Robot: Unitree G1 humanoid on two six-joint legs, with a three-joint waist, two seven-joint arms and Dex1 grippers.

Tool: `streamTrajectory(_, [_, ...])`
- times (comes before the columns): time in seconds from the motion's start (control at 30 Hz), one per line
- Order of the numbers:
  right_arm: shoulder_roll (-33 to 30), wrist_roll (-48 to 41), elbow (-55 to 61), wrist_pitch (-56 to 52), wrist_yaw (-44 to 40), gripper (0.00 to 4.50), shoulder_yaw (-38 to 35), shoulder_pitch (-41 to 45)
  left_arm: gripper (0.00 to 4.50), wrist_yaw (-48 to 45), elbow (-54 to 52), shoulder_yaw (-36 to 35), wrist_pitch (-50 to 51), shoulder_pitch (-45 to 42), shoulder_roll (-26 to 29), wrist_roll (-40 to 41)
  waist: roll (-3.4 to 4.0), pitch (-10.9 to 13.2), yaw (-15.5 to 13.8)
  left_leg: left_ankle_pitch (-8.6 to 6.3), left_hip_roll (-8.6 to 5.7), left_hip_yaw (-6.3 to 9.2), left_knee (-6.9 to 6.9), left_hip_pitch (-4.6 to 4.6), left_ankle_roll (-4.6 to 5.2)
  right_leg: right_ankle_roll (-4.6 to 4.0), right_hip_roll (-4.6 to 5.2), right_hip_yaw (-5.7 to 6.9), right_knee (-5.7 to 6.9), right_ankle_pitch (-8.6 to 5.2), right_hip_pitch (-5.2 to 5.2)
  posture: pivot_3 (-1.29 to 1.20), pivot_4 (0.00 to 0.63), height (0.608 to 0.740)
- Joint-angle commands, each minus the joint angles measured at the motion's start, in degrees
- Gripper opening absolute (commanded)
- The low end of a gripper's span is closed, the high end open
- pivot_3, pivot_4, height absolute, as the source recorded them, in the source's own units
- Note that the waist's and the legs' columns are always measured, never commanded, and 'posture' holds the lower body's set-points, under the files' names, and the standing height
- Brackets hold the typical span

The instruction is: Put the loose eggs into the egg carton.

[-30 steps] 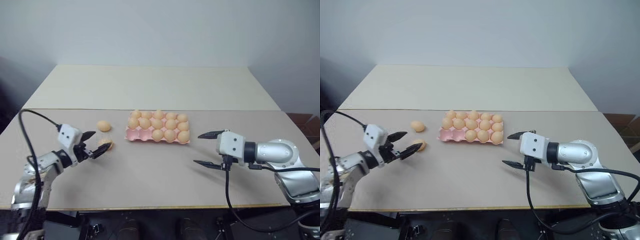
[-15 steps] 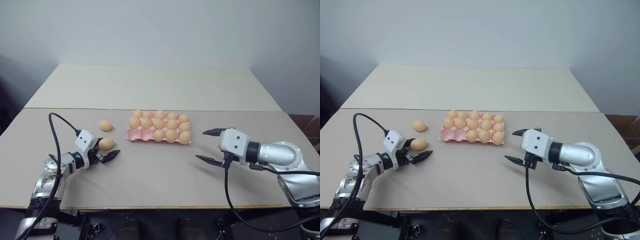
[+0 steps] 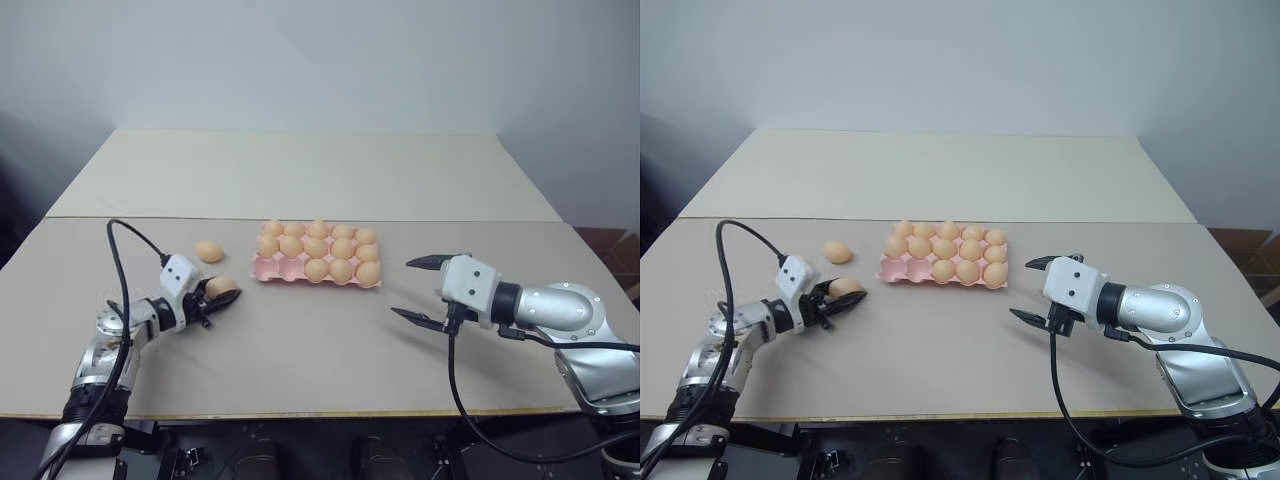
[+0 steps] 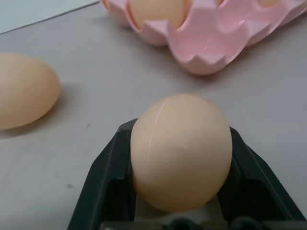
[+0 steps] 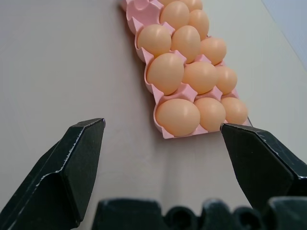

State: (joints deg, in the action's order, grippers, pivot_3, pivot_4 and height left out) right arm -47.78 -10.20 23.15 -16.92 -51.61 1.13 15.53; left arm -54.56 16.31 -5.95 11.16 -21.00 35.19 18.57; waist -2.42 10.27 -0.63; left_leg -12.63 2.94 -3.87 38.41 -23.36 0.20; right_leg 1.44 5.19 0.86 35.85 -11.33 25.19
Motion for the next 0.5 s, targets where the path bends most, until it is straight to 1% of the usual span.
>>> streamTrajectory(0.03, [-0.28, 0.21, 1.88, -0.15, 1.12, 4.5, -1.7, 0.84, 1.8, -0.55, -7.27, -2.45, 3.21, -1.78, -0.81, 5.43, 0.0, 0.0, -0.09, 0.0, -0.01, 0.01, 0.0, -0.01, 0.0, 0.0, 0.01, 0.01, 0.0, 0.0, 0.0, 0.0, 0.15, 0.74])
streamTrajectory(0.13, [-0.17, 0.82, 2.28, 0.0, 2.24, 4.5, -1.86, 0.33, 1.8, 0.57, -9.93, -1.76, 4.56, -4.16, -2.46, 6.57, 0.0, 0.0, -0.09, 0.0, -0.01, 0.03, 0.05, -0.01, 0.0, 0.01, 0.0, 0.01, 0.01, 0.0, -0.02, 0.0, 0.15, 0.74])
streamTrajectory(0.23, [0.1, 1.13, 2.97, -0.25, 3.54, 4.5, -2.11, -0.56, 1.8, -0.12, -11.05, 0.38, 5.29, -6.03, -4.21, 6.68, 0.0, 0.0, -0.06, 0.0, -0.01, 0.04, 0.16, -0.03, 0.0, 0.03, -0.02, 0.01, 0.04, 0.02, -0.04, 0.0, 0.15, 0.74])
streamTrajectory(0.37, [0.72, 1.59, 4.35, -0.68, 5.37, 4.5, -2.24, -1.95, 1.8, 0.12, -6.49, 3.17, 3.99, -9.94, -7.31, 4.6, -0.01, 0.0, -0.05, 0.0, -0.02, 0.03, 0.34, -0.06, 0.0, 0.11, -0.02, -0.02, 0.05, 0.06, -0.08, 0.0, 0.15, 0.74])
streamTrajectory(0.5, [0.79, 2.05, 5.65, -0.66, 6.9, 4.5, -3.46, -4.11, 1.8, -0.26, -0.22, 6.43, 0.5, -14.81, -9.08, 0.3, -0.02, -0.01, -0.02, 0.0, -0.05, 0.07, 0.45, -0.1, 0.01, 0.14, -0.03, -0.02, 0.06, 0.1, -0.1, 0.0, 0.15, 0.74])
